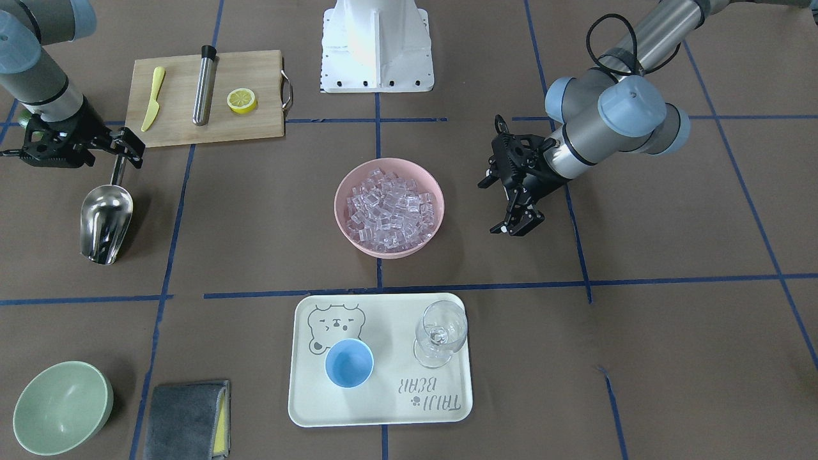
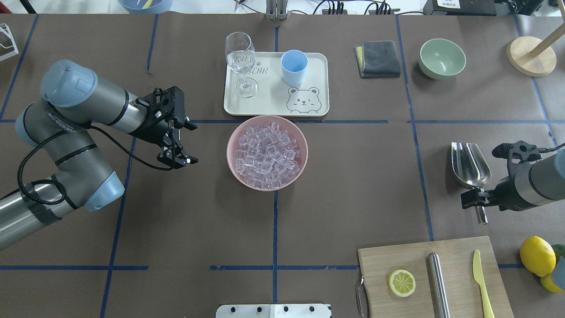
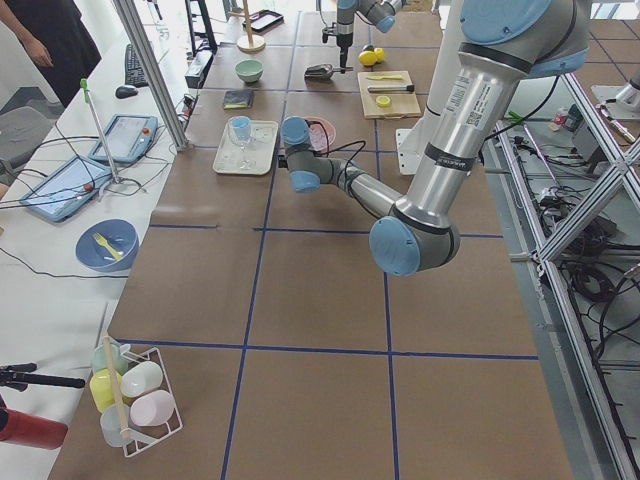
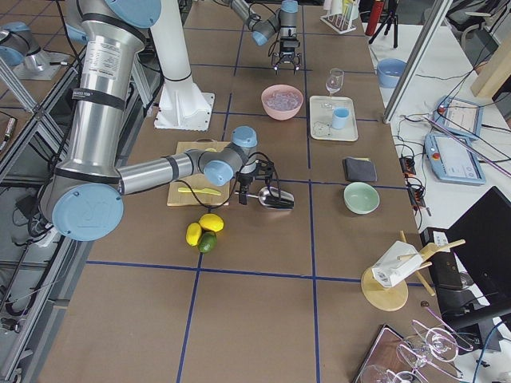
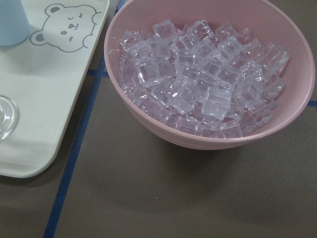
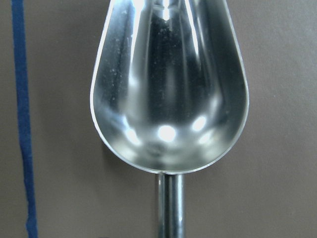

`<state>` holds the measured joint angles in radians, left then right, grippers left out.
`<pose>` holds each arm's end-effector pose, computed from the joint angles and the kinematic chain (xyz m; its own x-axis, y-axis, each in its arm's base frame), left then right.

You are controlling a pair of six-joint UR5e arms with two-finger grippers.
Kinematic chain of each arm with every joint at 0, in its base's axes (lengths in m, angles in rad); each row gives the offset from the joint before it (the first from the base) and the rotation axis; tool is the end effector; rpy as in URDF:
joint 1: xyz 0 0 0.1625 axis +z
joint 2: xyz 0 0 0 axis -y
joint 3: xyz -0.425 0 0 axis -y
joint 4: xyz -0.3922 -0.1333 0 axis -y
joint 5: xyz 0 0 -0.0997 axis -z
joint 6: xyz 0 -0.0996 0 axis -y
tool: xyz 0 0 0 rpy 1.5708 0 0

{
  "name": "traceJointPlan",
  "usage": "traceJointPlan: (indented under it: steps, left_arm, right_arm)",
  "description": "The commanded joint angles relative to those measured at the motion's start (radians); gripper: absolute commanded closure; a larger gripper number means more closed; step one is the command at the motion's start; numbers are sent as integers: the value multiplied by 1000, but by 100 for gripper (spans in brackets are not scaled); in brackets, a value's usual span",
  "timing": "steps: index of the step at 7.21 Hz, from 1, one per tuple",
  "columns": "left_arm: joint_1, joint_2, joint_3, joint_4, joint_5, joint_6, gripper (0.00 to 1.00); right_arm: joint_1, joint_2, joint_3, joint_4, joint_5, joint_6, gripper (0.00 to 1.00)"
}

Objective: Put ice in cup with scoop
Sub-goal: 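Grasp the metal scoop handle with the right gripper and lift it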

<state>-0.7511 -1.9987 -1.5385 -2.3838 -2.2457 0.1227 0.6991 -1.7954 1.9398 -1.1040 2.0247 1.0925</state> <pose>0.4239 -0.4930 0.3324 0.0733 0.9917 -0.1053 -0.2700 0.1213 0.9552 -0.2688 -0.3431 0.5365 0.7341 0.0767 0.6747 -0.0540 0.9970 -0.0547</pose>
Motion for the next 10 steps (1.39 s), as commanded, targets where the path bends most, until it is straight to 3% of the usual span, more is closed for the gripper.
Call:
traceJointPlan:
  steps: [1, 4, 6, 8, 10]
  left_arm:
    - [-1, 1, 1, 0, 0, 2, 0]
    - [-1, 1, 3, 2, 0, 3, 0]
    - [-1, 1, 3, 2, 2, 5, 0]
    - [-1, 0, 1, 2, 2, 5, 0]
    - [1, 0, 1, 2, 8, 3, 0]
  right_arm:
    - [-9, 5, -28, 1, -1, -5, 13]
    - [-9, 21, -36, 1, 5, -9, 54]
    - [-7, 19, -32, 3, 8, -23, 100]
    - [0, 22, -25, 1, 44, -29, 100]
    - [69, 22, 65, -4, 45, -64, 100]
